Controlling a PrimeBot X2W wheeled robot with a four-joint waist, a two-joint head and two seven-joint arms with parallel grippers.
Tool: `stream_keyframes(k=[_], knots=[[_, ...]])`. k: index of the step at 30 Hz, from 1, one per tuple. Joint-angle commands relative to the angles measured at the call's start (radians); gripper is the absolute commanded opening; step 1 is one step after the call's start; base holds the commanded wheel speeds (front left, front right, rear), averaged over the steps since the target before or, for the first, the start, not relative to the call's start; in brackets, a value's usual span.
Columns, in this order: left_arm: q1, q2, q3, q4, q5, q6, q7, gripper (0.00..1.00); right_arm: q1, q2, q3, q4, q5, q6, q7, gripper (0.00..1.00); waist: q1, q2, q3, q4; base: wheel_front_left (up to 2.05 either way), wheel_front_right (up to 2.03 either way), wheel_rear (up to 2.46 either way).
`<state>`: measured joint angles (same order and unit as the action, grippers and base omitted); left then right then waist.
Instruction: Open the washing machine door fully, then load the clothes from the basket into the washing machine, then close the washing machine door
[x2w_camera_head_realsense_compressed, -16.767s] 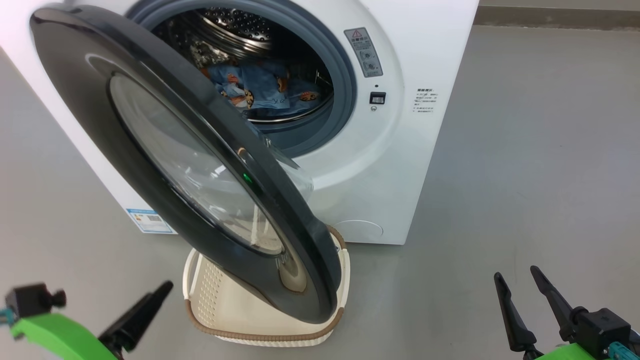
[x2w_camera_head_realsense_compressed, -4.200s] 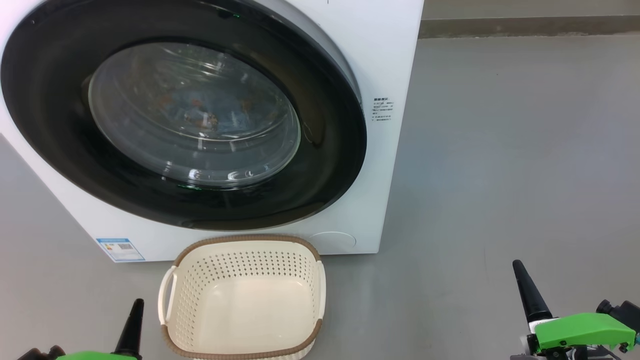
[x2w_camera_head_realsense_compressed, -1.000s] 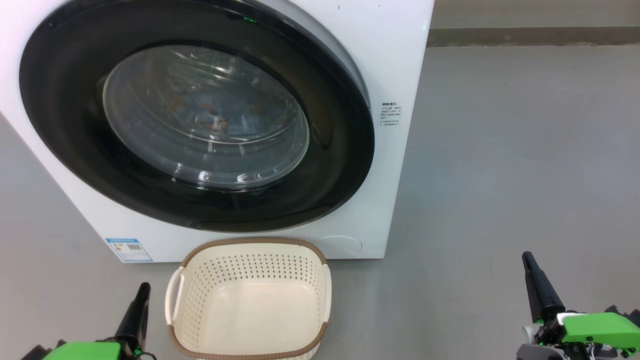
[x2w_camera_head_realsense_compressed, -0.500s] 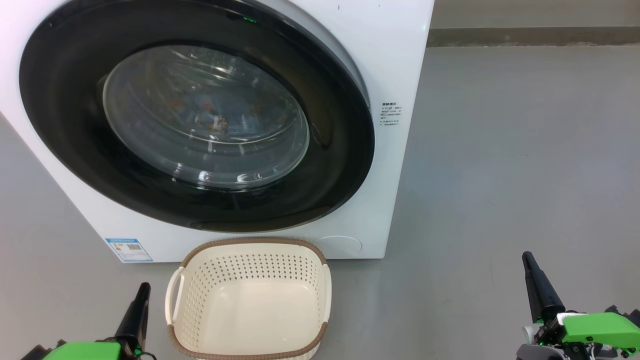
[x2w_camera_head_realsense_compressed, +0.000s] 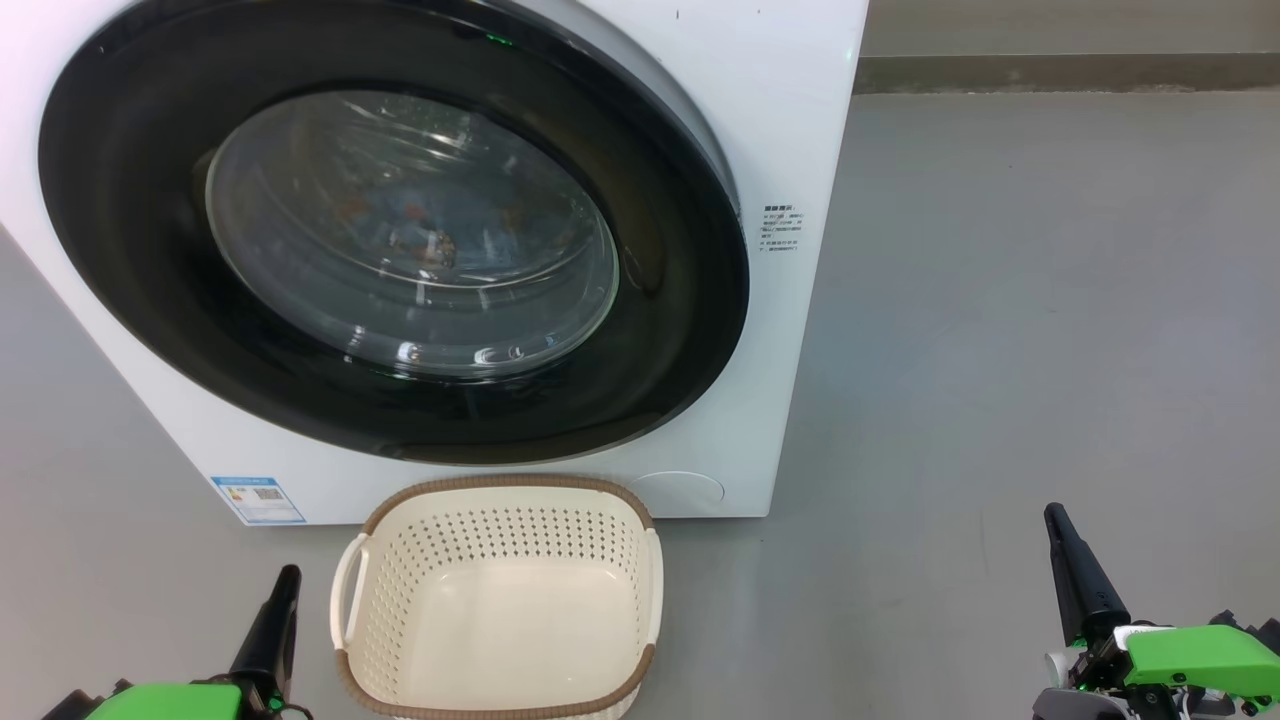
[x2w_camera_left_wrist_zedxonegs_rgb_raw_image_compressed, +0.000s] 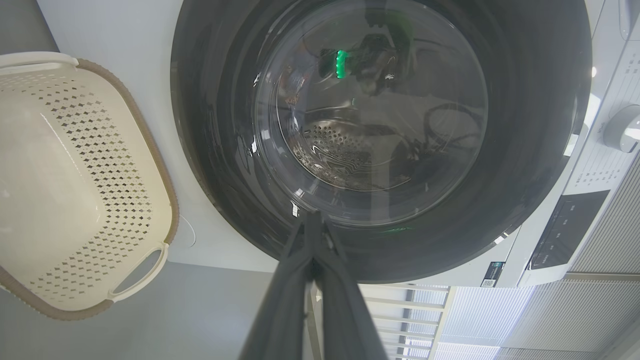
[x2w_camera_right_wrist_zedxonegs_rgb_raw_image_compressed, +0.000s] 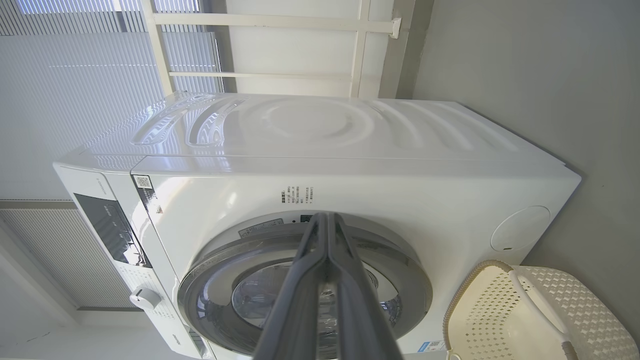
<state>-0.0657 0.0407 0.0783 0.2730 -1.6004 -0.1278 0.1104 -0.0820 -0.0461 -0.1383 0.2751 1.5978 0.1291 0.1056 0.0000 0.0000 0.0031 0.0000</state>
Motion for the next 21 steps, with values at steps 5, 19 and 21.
stream_keyframes(k=[5, 19, 21], knots=[[-0.042, 0.01, 0.036, -0.028, -0.007, -0.003, 0.004, 0.0, -0.026, -0.004, 0.024, -0.03, 0.011, 0.002, 0.008, 0.0, 0.0, 0.0, 0.0, 0.0, 0.0, 0.0, 0.0], [-0.042, 0.01, 0.036, -0.028, -0.007, -0.003, 0.004, 0.0, -0.026, -0.004, 0.024, -0.03, 0.011, 0.002, 0.008, 0.0, 0.0, 0.0, 0.0, 0.0, 0.0, 0.0, 0.0], [-0.042, 0.01, 0.036, -0.028, -0.007, -0.003, 0.004, 0.0, -0.026, -0.004, 0.024, -0.03, 0.011, 0.002, 0.008, 0.0, 0.0, 0.0, 0.0, 0.0, 0.0, 0.0, 0.0]])
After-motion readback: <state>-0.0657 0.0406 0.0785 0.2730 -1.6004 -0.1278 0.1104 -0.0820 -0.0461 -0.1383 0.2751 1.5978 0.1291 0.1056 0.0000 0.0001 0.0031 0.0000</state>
